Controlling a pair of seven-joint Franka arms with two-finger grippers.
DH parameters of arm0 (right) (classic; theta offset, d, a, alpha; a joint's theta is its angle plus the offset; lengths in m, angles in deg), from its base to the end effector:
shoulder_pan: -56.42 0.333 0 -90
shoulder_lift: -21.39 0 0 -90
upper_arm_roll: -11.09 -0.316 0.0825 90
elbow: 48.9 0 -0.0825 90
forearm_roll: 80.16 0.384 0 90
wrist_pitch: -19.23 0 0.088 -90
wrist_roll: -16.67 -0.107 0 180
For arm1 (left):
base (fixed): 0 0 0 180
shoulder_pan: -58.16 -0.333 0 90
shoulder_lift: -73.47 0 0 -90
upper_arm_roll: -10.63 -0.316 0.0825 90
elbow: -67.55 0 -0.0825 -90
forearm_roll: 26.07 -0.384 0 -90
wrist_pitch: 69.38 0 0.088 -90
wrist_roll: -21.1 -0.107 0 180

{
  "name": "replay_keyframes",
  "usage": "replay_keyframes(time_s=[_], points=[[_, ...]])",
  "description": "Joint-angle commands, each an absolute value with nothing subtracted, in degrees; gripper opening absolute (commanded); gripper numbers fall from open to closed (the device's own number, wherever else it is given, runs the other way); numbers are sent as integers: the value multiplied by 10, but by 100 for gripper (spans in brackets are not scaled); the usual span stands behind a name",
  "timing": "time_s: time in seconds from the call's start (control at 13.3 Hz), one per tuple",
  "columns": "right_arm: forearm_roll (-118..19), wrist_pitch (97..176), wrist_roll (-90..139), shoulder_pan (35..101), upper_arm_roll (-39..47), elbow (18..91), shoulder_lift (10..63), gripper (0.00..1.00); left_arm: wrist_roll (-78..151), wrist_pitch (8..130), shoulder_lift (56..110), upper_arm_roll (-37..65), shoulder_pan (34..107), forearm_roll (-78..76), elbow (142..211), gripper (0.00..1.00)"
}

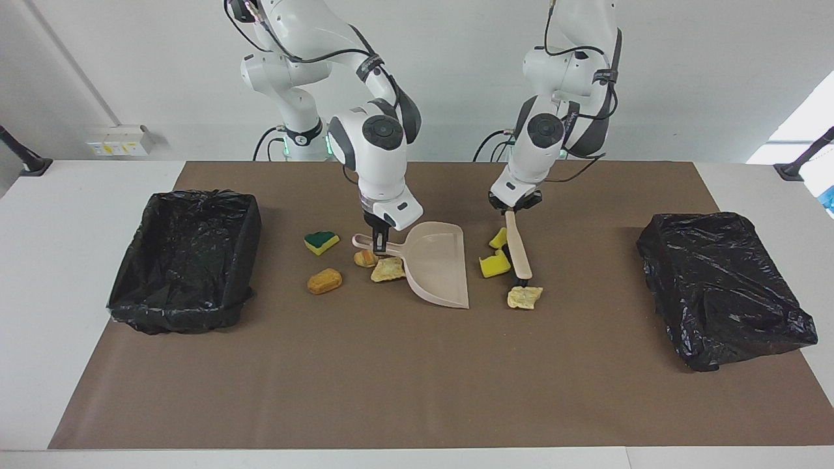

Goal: Sweep and dump trash in bin
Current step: 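Sweep the yellow sponge pieces into the dustpan with the left gripper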

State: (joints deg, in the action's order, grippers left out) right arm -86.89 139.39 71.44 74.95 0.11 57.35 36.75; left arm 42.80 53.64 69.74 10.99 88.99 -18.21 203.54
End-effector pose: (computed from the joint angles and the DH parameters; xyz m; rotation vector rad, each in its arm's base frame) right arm 0.5444 0.2942 0.3785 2.2391 2.1385 -0.0461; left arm 0.4003 -0.2490 0.3371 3.0994 -0.1263 -0.2993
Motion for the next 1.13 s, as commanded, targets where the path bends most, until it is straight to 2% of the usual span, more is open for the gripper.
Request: replay_keyframes(time_s=[0.0,0.23,0.45,0.75,1.05], points=[[-828,1424,703,754,-5,581,384,0,428,543,720,100,938,-141,1991,0],[-804,1424,722,744,-5,581,386,0,427,541,752,103,948,-124,1934,0],[-784,1424,746,738,-4,581,387,0,424,526,754,98,938,-121,1923,0],[-789,1417,763,738,-3,577,387,0,426,440,754,95,864,-136,1878,0],[-794,1415,778,732,-2,577,386,0,320,463,760,94,796,-244,1879,0]])
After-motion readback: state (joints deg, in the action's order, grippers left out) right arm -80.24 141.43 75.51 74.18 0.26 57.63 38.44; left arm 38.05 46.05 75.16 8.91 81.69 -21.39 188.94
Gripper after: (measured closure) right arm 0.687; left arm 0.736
